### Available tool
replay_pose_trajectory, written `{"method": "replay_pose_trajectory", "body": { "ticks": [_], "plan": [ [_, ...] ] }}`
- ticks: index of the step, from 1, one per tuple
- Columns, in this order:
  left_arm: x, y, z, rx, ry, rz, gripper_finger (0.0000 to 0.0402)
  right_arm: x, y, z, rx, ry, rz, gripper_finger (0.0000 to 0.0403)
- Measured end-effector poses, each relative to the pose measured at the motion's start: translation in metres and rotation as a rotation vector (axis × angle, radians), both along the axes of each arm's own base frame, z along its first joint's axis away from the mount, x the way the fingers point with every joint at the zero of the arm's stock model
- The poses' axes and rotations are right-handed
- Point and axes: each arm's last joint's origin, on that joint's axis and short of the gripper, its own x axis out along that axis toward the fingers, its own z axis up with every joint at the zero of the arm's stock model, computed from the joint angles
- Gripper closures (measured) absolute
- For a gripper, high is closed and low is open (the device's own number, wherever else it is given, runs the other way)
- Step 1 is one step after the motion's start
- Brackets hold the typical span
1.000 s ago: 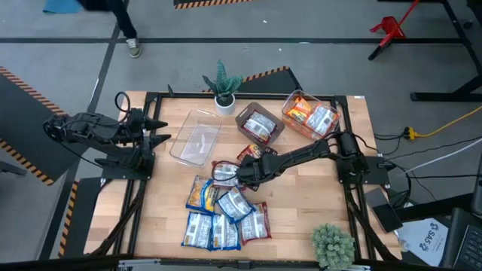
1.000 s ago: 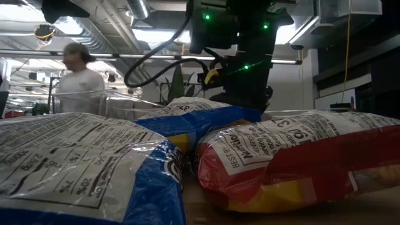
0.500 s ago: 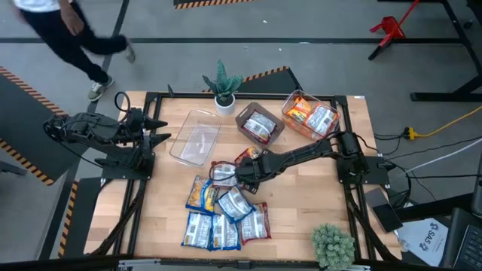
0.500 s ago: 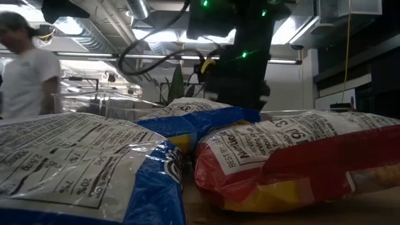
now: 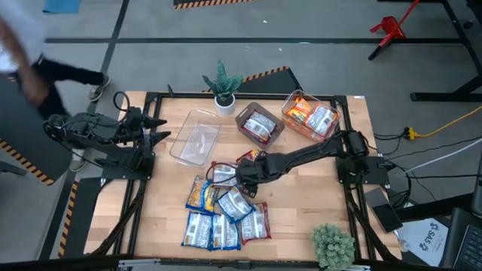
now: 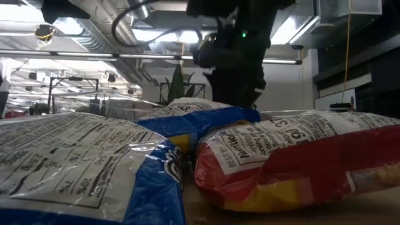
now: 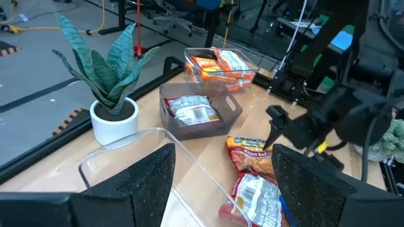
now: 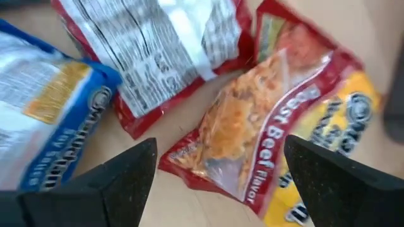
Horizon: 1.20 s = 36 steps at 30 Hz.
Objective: Sort Maruchan noodles
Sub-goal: Put the red noodle pack into the black bin
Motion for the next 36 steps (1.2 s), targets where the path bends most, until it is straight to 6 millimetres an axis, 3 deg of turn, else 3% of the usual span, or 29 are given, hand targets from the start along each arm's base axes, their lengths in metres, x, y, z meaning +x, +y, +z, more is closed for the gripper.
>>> {"method": "replay_pose_trajectory", "body": {
  "ticks": [7,15,20,29,33,36],
  "plan": [
    [0.000,0.000,0.000,0.001,0.000,0.001,0.0143,0.007,-0.001,-0.025,-0.065,0.023,-0.052,0.0071],
    [0.000,0.000,0.000,0.002,0.000,0.004,0.0143,0.001,-0.004,-0.032,-0.132,0.065,-0.170,0.0089],
    [0.000,0.001,0.000,0.009,0.003,0.019,0.0143,-0.006,-0.006,-0.033,-0.144,0.122,-0.255,0.0171],
    [0.000,0.001,-0.001,0.011,0.006,0.021,0.0143,-0.005,-0.003,-0.033,-0.004,0.149,-0.257,0.0378],
    [0.000,0.001,-0.001,0.011,0.006,0.021,0.0143,0.004,0.002,-0.022,0.085,0.141,-0.232,0.0392],
    [-0.001,0.001,-0.001,0.011,0.006,0.021,0.0143,0.014,0.006,0.001,0.142,0.148,-0.160,0.0401]
  ]
}}
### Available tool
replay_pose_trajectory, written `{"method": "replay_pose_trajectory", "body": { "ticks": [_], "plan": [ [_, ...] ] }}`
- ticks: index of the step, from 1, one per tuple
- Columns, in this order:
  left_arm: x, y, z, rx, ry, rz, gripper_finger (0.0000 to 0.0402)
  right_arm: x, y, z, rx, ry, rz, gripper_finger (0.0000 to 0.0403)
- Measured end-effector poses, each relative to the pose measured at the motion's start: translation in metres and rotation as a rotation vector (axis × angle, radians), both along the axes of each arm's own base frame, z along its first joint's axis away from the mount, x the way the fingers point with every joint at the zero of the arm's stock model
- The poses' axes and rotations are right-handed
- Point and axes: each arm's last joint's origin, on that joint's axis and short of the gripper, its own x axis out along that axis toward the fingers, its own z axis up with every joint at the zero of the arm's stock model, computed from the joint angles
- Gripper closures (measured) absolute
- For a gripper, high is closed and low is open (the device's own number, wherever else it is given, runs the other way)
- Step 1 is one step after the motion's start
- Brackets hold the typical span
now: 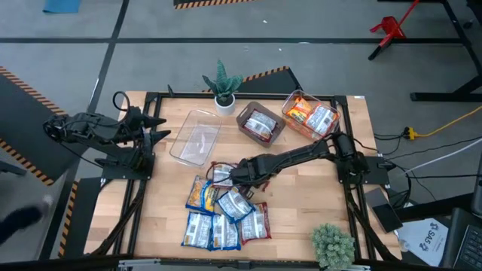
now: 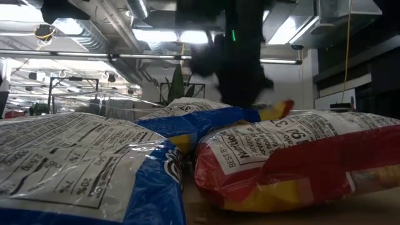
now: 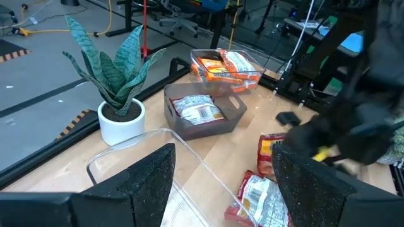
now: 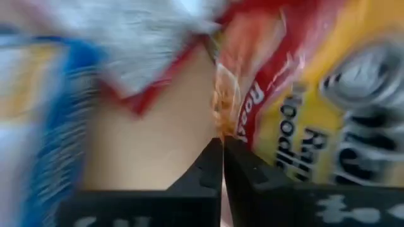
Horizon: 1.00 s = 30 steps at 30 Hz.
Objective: Sort Maruchan noodles
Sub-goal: Put the red noodle pack into the black bin
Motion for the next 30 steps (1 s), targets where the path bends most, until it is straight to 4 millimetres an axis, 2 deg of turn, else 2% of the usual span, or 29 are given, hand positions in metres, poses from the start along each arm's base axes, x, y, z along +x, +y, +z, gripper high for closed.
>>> {"method": "replay_pose_trajectory", "body": {
  "ticks": [4,8,11,13,17,20,23,27,30],
  "plan": [
    [0.000,0.000,-0.001,0.003,0.015,-0.005,0.0143,0.006,0.006,0.061,0.043,-0.029,0.101,0.0402],
    [-0.002,0.001,-0.006,0.025,0.065,0.011,0.0143,0.005,0.010,0.111,-0.003,-0.101,0.173,0.0403],
    [-0.002,0.002,-0.008,0.027,0.061,0.066,0.0143,0.004,0.012,0.135,-0.049,-0.158,0.183,0.0403],
    [-0.003,0.003,-0.007,0.000,0.037,0.101,0.0143,0.002,0.014,0.143,-0.113,-0.185,0.170,0.0403],
    [-0.003,0.003,-0.007,-0.043,0.012,0.124,0.0143,-0.014,0.025,0.143,-0.191,-0.078,0.159,0.0397],
    [-0.003,0.003,-0.007,-0.058,0.001,0.136,0.0143,-0.024,0.041,0.131,-0.192,0.010,0.200,0.0363],
    [-0.003,0.004,-0.007,-0.074,-0.027,0.182,0.0143,-0.032,0.057,0.117,-0.181,0.058,0.244,0.0299],
    [-0.003,0.004,-0.007,-0.090,-0.041,0.202,0.0143,-0.044,0.074,0.100,-0.275,0.106,0.341,0.0185],
    [-0.003,0.004,-0.007,-0.092,-0.037,0.197,0.0143,-0.043,0.083,0.078,-0.349,0.044,0.405,0.0109]
  ]
}}
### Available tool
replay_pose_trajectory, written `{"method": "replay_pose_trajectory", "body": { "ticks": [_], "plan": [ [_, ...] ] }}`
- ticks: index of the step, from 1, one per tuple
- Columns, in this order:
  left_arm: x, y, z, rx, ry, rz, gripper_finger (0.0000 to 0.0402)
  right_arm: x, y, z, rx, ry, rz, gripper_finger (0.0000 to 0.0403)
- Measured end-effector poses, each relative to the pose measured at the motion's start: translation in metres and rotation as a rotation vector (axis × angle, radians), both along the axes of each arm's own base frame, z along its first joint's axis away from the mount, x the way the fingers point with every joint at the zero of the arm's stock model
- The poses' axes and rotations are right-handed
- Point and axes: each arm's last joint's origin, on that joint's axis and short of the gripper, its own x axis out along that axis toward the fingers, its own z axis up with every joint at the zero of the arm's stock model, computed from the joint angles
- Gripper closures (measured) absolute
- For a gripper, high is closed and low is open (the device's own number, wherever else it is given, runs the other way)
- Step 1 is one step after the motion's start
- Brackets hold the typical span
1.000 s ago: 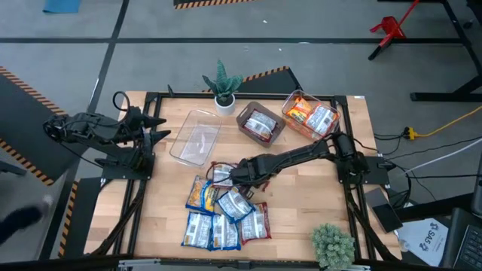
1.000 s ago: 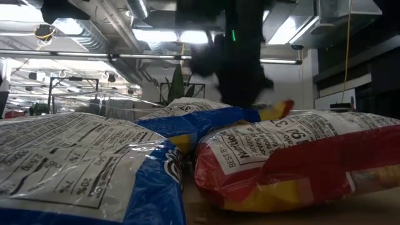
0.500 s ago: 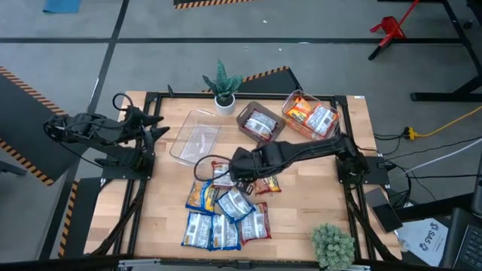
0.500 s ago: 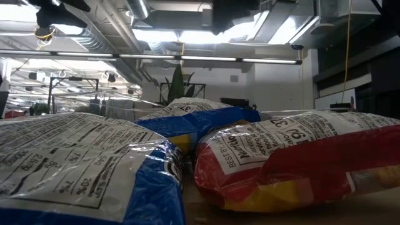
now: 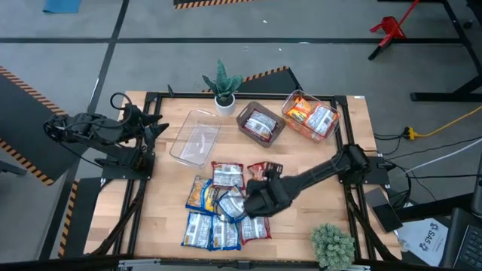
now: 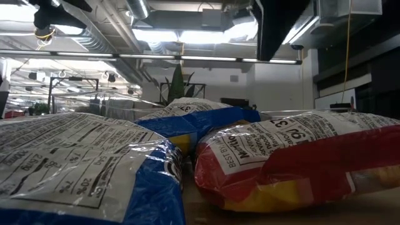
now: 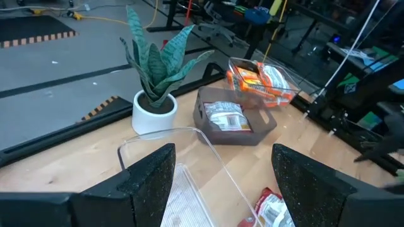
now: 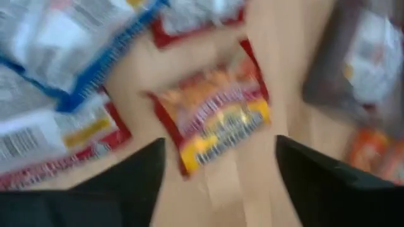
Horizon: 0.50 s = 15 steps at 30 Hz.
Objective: Sort Maruchan noodles
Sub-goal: Put the red noodle pack into the black bin
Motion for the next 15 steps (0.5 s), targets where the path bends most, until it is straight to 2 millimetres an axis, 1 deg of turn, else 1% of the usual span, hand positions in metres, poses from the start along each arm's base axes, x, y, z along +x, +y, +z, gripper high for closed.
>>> {"method": "replay_pose_trajectory", "body": {
  "ticks": [2,5,8,11,13,15],
  "plan": [
    [0.000,0.000,0.000,0.000,0.001,0.000,0.0143,0.000,0.003,-0.014,0.023,-0.039,0.042,0.0072],
    [0.000,0.000,-0.001,0.008,0.010,0.004,0.0143,0.000,0.003,-0.045,0.075,-0.052,0.044,0.0045],
    [-0.001,0.001,-0.001,0.040,0.031,0.014,0.0143,-0.004,0.003,-0.070,0.097,-0.047,0.050,0.0041],
    [-0.002,0.002,-0.002,0.064,0.040,0.050,0.0143,-0.011,0.001,-0.093,0.098,-0.033,0.054,0.0046],
    [-0.002,0.002,-0.002,0.076,0.044,0.060,0.0143,-0.016,-0.002,-0.105,0.061,-0.036,0.056,0.0051],
    [-0.003,0.002,-0.002,0.075,0.044,0.064,0.0143,-0.020,-0.010,-0.117,-0.016,-0.041,0.063,0.0055]
  ]
}}
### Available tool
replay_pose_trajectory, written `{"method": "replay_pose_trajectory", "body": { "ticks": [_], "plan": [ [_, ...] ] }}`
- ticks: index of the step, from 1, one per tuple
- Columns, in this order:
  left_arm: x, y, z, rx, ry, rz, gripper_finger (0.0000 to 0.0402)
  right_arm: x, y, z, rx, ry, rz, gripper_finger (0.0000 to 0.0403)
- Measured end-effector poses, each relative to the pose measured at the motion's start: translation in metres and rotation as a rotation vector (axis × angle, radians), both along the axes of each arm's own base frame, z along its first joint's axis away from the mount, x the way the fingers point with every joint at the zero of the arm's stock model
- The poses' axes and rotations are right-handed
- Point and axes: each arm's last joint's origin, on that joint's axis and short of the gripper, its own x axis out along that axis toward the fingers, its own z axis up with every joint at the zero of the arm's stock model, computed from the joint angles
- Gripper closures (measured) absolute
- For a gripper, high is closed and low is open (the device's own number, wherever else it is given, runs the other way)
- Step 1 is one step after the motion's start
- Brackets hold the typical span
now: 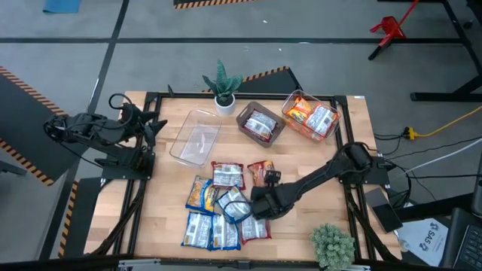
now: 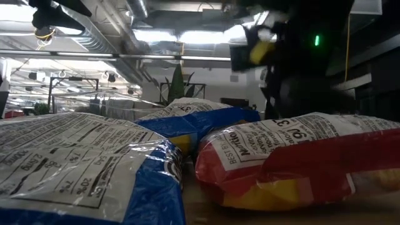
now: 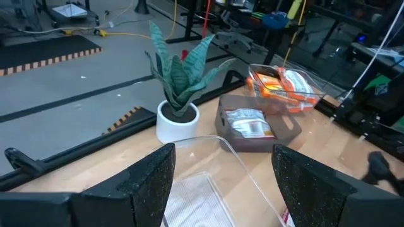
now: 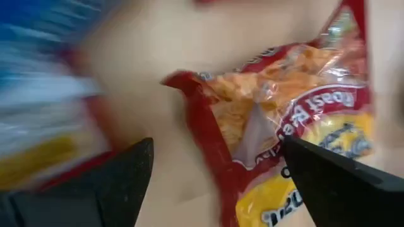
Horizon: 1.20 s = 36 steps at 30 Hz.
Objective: Sort Maruchan noodles
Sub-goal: Put the red noodle pack into the black bin
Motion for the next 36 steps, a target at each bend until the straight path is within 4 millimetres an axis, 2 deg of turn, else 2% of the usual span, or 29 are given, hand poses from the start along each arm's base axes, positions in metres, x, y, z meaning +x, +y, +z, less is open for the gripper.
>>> {"method": "replay_pose_trajectory", "body": {
  "ticks": [5,9,12,18,20,24,30,36],
  "plan": [
    [-0.001,0.001,0.000,-0.005,-0.018,0.036,0.0143,-0.006,-0.012,-0.015,-0.034,-0.012,-0.011,0.0072],
    [-0.001,0.001,0.000,0.001,-0.017,0.050,0.0143,-0.008,-0.013,-0.019,-0.054,-0.007,-0.013,0.0116],
    [-0.002,0.002,0.000,0.017,-0.015,0.075,0.0143,-0.008,-0.014,-0.019,-0.056,-0.026,-0.057,0.0182],
    [-0.002,0.002,-0.001,0.011,-0.014,0.066,0.0143,-0.005,-0.019,-0.018,-0.033,-0.073,-0.168,0.0347],
    [-0.002,0.002,-0.001,0.008,-0.013,0.062,0.0143,-0.003,-0.016,-0.013,-0.002,-0.066,-0.185,0.0386],
    [-0.002,0.002,-0.001,0.010,-0.007,0.061,0.0143,0.008,-0.011,0.004,0.054,-0.060,-0.186,0.0390],
    [-0.002,0.002,-0.001,0.009,-0.008,0.061,0.0143,0.026,-0.001,0.046,0.178,-0.061,-0.149,0.0402],
    [-0.002,0.002,-0.001,0.009,-0.007,0.059,0.0143,0.035,-0.006,0.077,0.143,-0.109,-0.183,0.0402]
  ]
}}
